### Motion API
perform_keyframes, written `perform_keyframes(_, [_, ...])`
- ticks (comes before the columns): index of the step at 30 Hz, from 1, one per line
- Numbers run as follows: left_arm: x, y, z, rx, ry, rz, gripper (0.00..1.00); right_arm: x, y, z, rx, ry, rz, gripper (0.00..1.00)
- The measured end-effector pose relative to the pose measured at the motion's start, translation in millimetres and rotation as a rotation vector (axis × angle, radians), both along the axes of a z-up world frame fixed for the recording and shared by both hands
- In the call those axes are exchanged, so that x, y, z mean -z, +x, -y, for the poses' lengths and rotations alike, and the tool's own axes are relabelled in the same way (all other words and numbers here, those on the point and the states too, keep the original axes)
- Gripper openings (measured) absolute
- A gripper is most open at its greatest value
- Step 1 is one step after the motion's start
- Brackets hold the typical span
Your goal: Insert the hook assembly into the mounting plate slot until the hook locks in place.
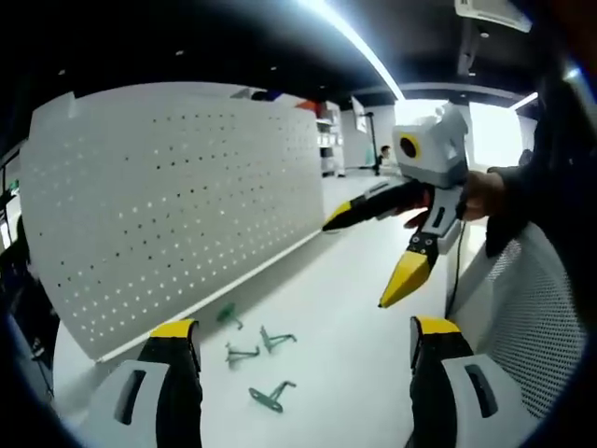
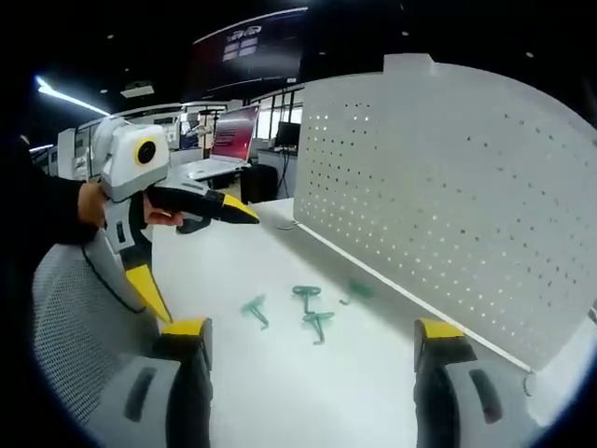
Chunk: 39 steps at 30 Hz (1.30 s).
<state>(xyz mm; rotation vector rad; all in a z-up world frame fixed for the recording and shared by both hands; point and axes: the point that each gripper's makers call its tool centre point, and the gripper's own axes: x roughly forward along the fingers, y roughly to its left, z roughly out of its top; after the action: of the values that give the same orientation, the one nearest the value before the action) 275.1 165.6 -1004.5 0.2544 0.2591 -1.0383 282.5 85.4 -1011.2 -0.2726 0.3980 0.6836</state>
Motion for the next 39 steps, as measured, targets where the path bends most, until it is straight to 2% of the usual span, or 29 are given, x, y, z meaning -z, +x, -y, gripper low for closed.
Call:
perform_keyframes(5, [-0.8, -1.8, 1, 0.006, -0.004, 0.001, 0.94, -2.0, 2, 3, 0.01, -0.034, 0.028, 0.86])
perform_keyframes(12, [2.3, -4.8, 4, 0.021, -0.011, -0.023, 0.94, 6.1, 1, 9, 0.044, -0.034, -0.008, 0.85])
perform_keyframes(21, [3.9, -4.9, -1, -0.009, -0.026, -0.053, 0.94, 13.8, 2, 10, 0.07, -0.031, -0.038, 0.85])
perform_keyframes(29, [11.2, -5.4, 2, -0.005, -0.036, -0.108, 0.95, 21.6, -1, 23, 0.109, -0.058, -0.057, 0.84])
perform_keyframes(39, [11.5, -4.0, -2, -0.022, -0.027, -0.113, 0.94, 24.4, 2, 25, 0.118, -0.074, -0.058, 0.84])
